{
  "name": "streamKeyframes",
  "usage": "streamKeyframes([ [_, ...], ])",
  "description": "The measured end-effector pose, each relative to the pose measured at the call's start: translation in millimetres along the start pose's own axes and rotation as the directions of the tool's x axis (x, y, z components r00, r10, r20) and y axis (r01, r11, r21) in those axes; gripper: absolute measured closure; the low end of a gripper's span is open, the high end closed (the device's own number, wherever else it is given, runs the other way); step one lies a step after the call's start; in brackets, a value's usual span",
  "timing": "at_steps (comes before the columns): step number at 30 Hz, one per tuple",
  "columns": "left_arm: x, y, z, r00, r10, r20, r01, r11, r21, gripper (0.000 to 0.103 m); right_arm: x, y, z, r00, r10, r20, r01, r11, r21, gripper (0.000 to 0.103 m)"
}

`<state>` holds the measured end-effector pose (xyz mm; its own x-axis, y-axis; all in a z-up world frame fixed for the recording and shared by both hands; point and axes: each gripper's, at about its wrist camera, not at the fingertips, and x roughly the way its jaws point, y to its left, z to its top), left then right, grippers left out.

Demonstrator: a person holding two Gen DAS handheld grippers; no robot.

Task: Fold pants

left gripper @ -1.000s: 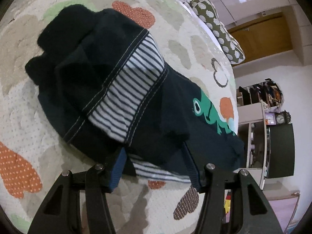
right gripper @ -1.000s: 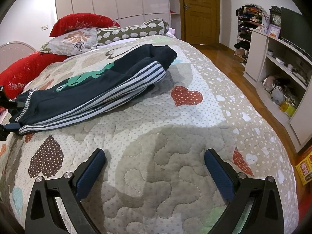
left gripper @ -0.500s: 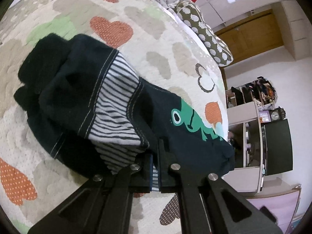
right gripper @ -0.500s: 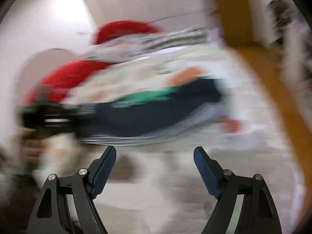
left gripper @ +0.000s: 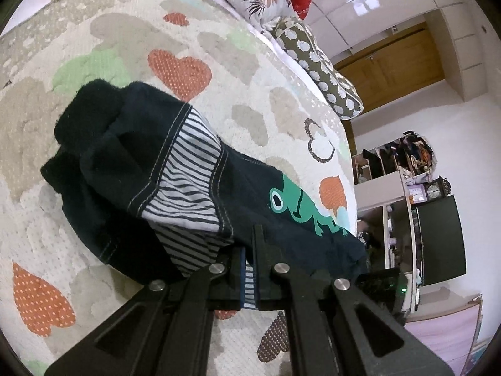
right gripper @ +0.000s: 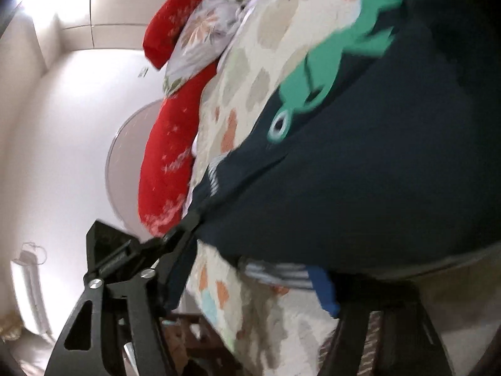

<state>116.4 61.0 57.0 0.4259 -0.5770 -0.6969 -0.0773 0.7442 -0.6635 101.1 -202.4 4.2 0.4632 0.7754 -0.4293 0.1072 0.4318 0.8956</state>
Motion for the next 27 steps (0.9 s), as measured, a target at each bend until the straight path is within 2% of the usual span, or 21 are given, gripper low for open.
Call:
streamKeyframes([
  [3,3,2,2,1.0,0.005,0.002,-0.005,1.0,-0.005,0.1,-25,-1,13,0.988,-0.118,0.1,0.122,0.992,-0.036,0.033],
  [4,3,3,1,1.0,0.005,0.003,-0.005,1.0,-0.006,0.1,-31,-3,16,0.98,-0.153,0.13,0.159,0.986,-0.04,0.038],
  [6,5,5,4,1.0,0.004,0.006,-0.004,1.0,-0.014,0.1,-46,-6,22,0.954,-0.238,0.181,0.249,0.968,-0.04,0.057],
  [7,5,5,4,1.0,0.0,0.008,0.0,1.0,-0.014,0.1,-52,-8,25,0.946,-0.264,0.19,0.275,0.961,-0.036,0.077],
  [8,5,4,7,1.0,0.0,0.012,0.001,1.0,-0.01,0.1,-57,-10,29,0.939,-0.285,0.195,0.295,0.955,-0.025,0.091],
  [11,8,-2,16,0.999,0.02,0.027,-0.021,1.0,0.01,0.1,-74,-12,39,0.939,-0.271,0.212,0.281,0.96,-0.017,0.094],
  [14,16,-13,41,0.997,0.064,0.054,-0.066,0.997,0.037,0.1,-87,5,46,0.934,-0.268,0.235,0.295,0.951,-0.09,0.094],
  [18,35,-30,86,0.984,0.149,0.094,-0.157,0.983,0.092,0.1,-70,35,82,0.92,-0.304,0.249,0.35,0.921,-0.172,0.094],
  [21,60,-32,123,0.989,0.14,0.056,-0.146,0.983,0.114,0.099,-46,42,122,0.918,-0.32,0.233,0.365,0.913,-0.184,0.093],
  [22,68,-26,134,0.993,0.113,0.027,-0.115,0.99,0.08,0.098,-38,39,136,0.92,-0.321,0.226,0.361,0.919,-0.162,0.083],
  [23,74,-21,141,0.997,0.082,-0.006,-0.082,0.995,0.056,0.093,-28,31,153,0.923,-0.321,0.212,0.349,0.931,-0.108,0.053],
  [24,79,-13,147,0.998,0.046,-0.039,-0.045,0.999,0.021,0.092,-24,22,163,0.924,-0.32,0.21,0.339,0.939,-0.061,0.04],
  [25,79,-8,150,0.999,0.034,-0.038,-0.034,0.999,-0.004,0.092,-23,12,173,0.923,-0.313,0.223,0.321,0.947,0.001,0.032],
  [27,72,-2,155,1.0,0.016,-0.018,-0.016,1.0,-0.013,0.09,-23,-2,185,0.928,-0.293,0.229,0.283,0.956,0.074,0.032],
])
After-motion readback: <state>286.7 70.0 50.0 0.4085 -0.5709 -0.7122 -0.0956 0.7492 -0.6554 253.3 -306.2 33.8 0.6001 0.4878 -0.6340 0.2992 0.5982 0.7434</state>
